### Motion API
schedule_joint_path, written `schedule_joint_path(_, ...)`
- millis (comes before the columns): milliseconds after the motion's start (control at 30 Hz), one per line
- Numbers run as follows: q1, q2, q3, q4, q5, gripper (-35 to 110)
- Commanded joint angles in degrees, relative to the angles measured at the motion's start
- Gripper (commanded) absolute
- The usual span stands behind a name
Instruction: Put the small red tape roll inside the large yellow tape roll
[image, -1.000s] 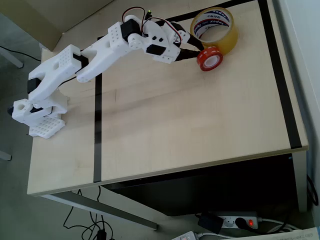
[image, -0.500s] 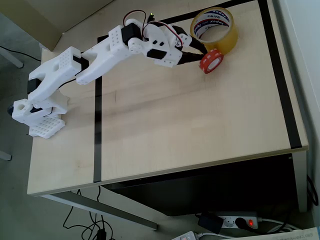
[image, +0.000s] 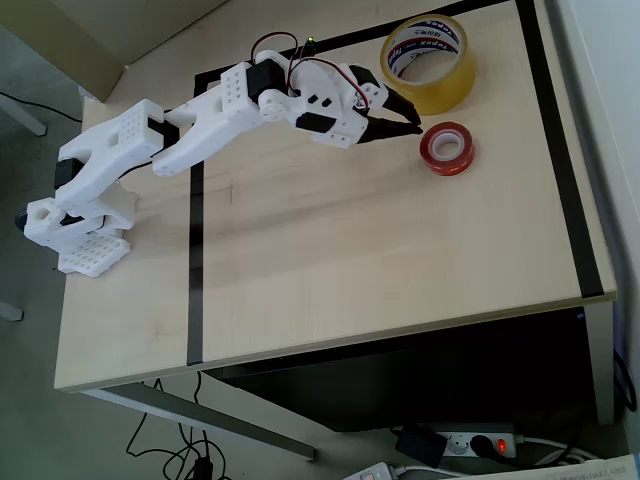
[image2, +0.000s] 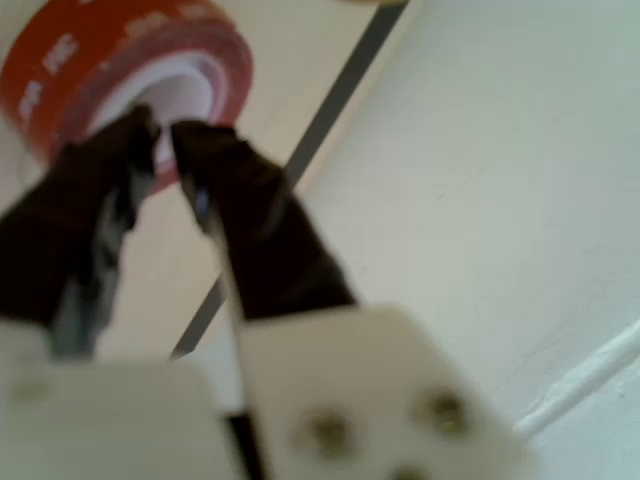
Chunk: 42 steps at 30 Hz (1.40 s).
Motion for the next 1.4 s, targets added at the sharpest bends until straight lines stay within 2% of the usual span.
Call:
schedule_joint_path(0, -0.6, 4.2, -7.0, 0.8, -0.8, 0)
schedule_joint_path(200, 0.4, 3.0, -12.7, 2.2, 0.6, 0)
schedule_joint_path(467, 2.3, 1.8, -10.3, -7.6, 1.1, 0)
schedule_joint_path(867, 3.9, -6.2, -9.3, -15.6, 2.0, 0)
schedule_joint_path(1133, 3.3, -6.9, -6.7, -15.4, 2.6, 0)
schedule_joint_path(1367, 3.0, -6.9, -5.1, -10.4, 2.6, 0)
